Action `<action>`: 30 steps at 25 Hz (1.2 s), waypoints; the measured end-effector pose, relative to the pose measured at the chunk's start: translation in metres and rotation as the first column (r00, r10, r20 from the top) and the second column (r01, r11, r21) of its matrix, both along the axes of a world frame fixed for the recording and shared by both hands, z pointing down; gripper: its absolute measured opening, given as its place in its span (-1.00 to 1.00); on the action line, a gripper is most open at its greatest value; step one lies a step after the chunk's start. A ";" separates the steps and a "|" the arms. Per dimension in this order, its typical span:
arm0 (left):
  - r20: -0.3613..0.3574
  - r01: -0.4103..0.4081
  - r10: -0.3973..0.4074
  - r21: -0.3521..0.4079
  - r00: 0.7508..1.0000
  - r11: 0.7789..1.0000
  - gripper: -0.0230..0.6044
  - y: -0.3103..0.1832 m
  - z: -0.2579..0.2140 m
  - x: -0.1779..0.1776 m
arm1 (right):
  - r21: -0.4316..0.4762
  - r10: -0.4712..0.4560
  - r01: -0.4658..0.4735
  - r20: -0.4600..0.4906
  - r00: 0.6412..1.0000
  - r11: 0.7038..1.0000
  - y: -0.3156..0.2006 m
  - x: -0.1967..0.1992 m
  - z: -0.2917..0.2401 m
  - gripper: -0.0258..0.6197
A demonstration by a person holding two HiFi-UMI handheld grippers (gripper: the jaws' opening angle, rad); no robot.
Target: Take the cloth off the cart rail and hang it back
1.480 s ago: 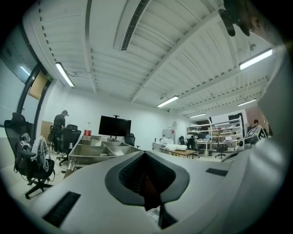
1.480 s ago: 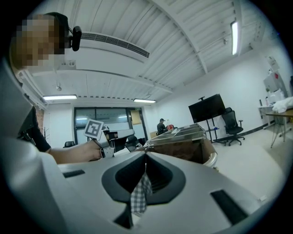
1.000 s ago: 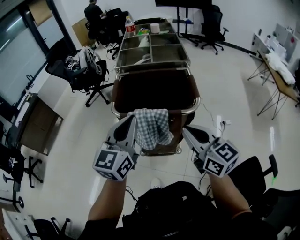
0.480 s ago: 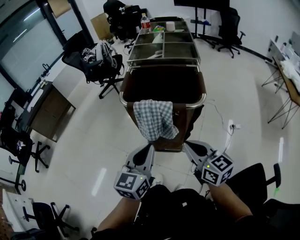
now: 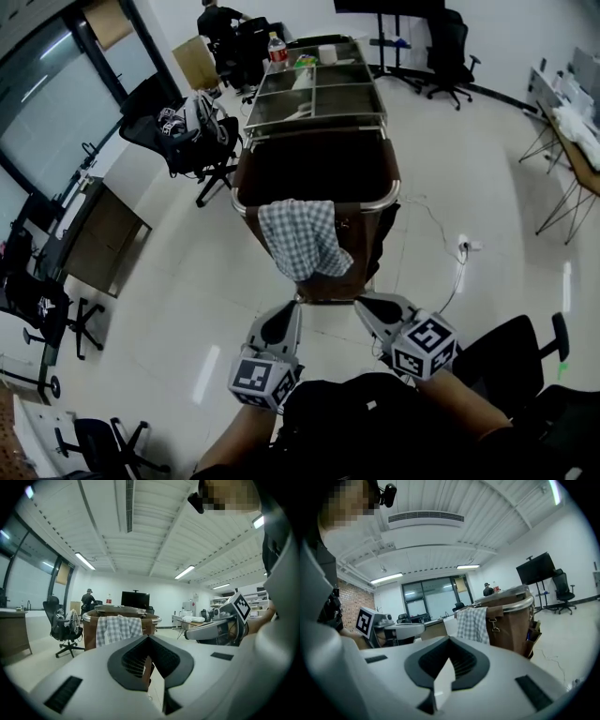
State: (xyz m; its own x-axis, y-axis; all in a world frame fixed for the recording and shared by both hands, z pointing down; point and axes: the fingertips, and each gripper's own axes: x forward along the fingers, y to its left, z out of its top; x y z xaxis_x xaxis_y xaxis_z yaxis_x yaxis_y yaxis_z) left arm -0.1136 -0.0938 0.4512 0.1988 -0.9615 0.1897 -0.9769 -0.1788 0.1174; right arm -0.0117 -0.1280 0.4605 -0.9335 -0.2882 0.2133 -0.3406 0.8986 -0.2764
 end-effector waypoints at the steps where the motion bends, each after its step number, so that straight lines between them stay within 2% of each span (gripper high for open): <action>1: -0.004 -0.006 0.006 0.007 1.000 1.000 -0.93 0.000 -0.003 -0.001 | 0.002 0.005 -0.005 -0.003 1.000 1.000 0.000 -0.001 0.000 -0.88; 4: 0.015 -0.035 0.035 0.011 0.999 0.999 -0.93 0.003 -0.012 -0.004 | 0.015 0.022 -0.022 -0.017 1.000 1.000 0.002 -0.007 -0.005 -0.88; 8: -0.024 -0.064 0.065 0.025 0.998 0.998 -0.93 0.009 -0.017 -0.016 | 0.003 0.060 -0.060 -0.016 0.998 0.998 0.008 -0.021 -0.008 -0.88; 14: -0.038 -0.108 0.109 0.015 0.993 0.994 -0.93 0.015 -0.012 -0.039 | -0.048 0.103 -0.101 0.035 0.994 0.994 0.023 -0.048 -0.008 -0.89; 18: -0.018 -0.157 0.157 0.023 0.987 0.987 -0.93 0.019 -0.009 -0.046 | 0.004 0.141 -0.141 -0.030 0.990 0.990 0.029 -0.062 0.001 -0.89; 21: 0.010 -0.182 0.181 0.034 0.983 0.983 -0.93 0.021 -0.009 -0.051 | 0.000 0.161 -0.162 -0.044 0.986 0.987 0.032 -0.067 0.003 -0.89; 30: -0.016 -0.212 0.213 0.039 0.977 0.976 -0.93 0.023 -0.008 -0.060 | 0.023 0.203 -0.202 -0.034 0.979 0.979 0.038 -0.076 -0.011 -0.89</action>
State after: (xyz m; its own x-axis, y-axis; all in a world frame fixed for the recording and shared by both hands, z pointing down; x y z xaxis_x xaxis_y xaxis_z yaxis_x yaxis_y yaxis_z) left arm -0.1737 -0.0709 0.4432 0.4029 -0.9031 0.1486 -0.9135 -0.3867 0.1264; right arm -0.0876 -0.0898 0.4497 -0.8471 -0.4751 0.2380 -0.5256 0.8151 -0.2437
